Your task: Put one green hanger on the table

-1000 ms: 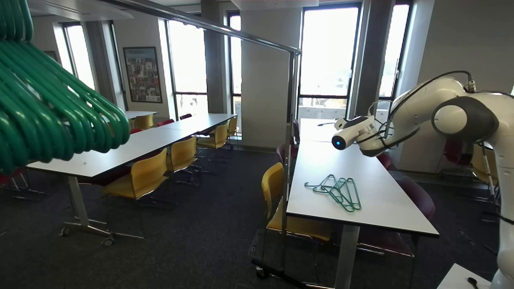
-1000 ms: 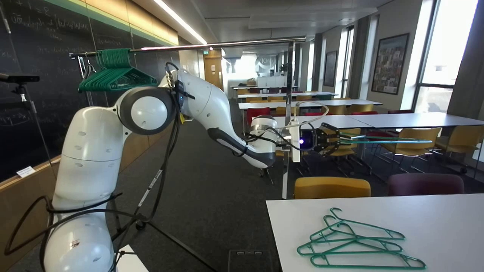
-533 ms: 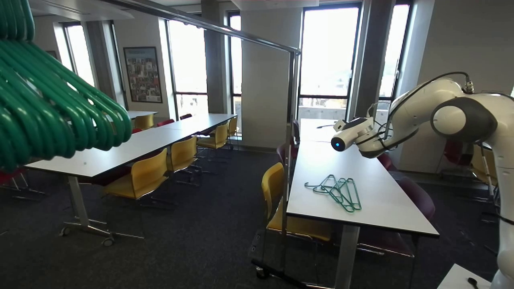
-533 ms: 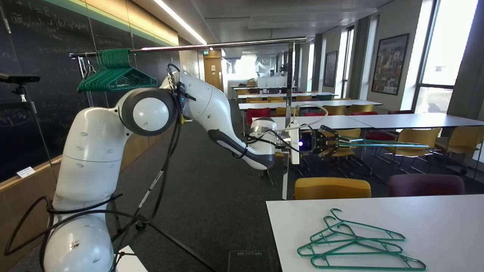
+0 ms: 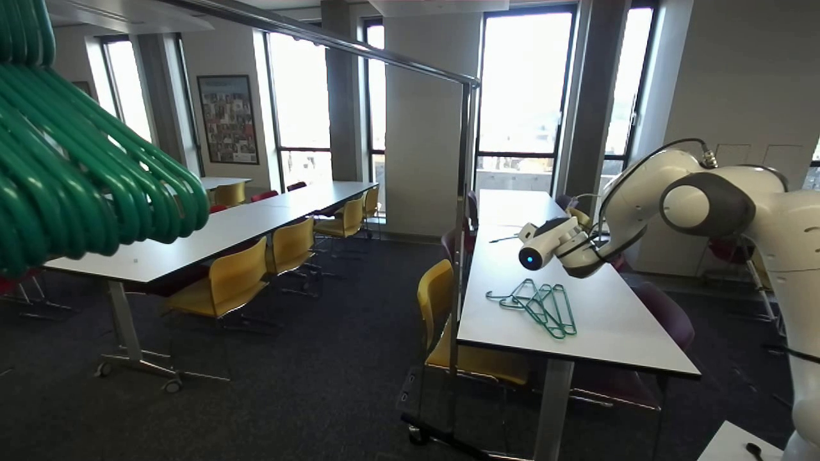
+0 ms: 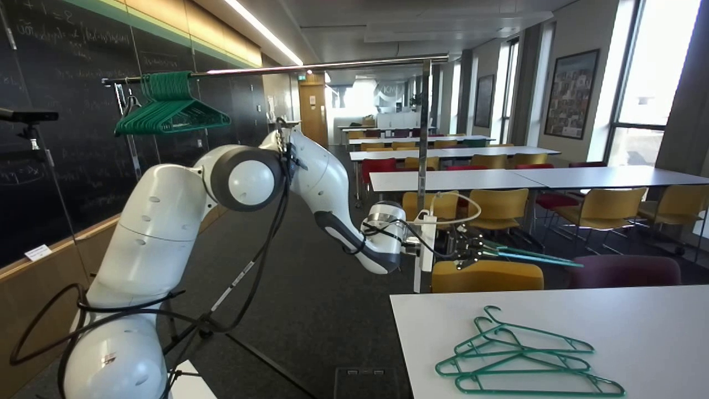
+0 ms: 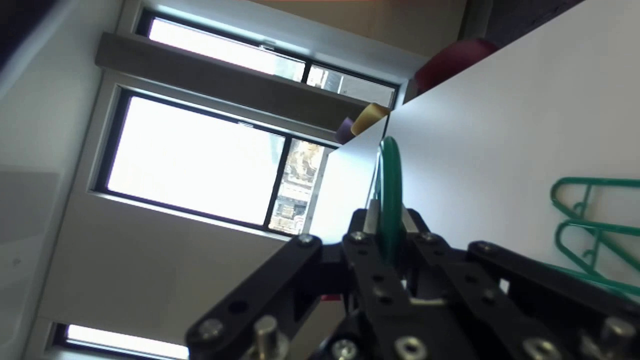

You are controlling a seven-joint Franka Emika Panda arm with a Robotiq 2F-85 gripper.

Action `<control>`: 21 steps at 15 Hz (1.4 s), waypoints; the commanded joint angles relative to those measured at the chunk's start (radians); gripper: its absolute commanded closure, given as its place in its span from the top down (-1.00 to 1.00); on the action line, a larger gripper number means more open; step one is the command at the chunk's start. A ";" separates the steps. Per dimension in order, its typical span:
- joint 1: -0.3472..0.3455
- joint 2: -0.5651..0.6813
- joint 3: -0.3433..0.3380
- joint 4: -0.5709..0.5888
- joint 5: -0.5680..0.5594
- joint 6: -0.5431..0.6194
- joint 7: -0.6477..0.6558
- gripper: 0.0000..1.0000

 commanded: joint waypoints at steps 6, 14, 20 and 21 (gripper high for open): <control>-0.007 0.262 0.028 0.139 0.013 -0.072 0.007 -0.96; -0.018 0.457 0.033 0.294 0.185 -0.134 -0.048 -0.96; -0.015 0.521 0.027 0.350 0.211 -0.089 -0.087 -0.31; -0.019 0.521 0.029 0.351 0.216 -0.071 -0.111 -0.18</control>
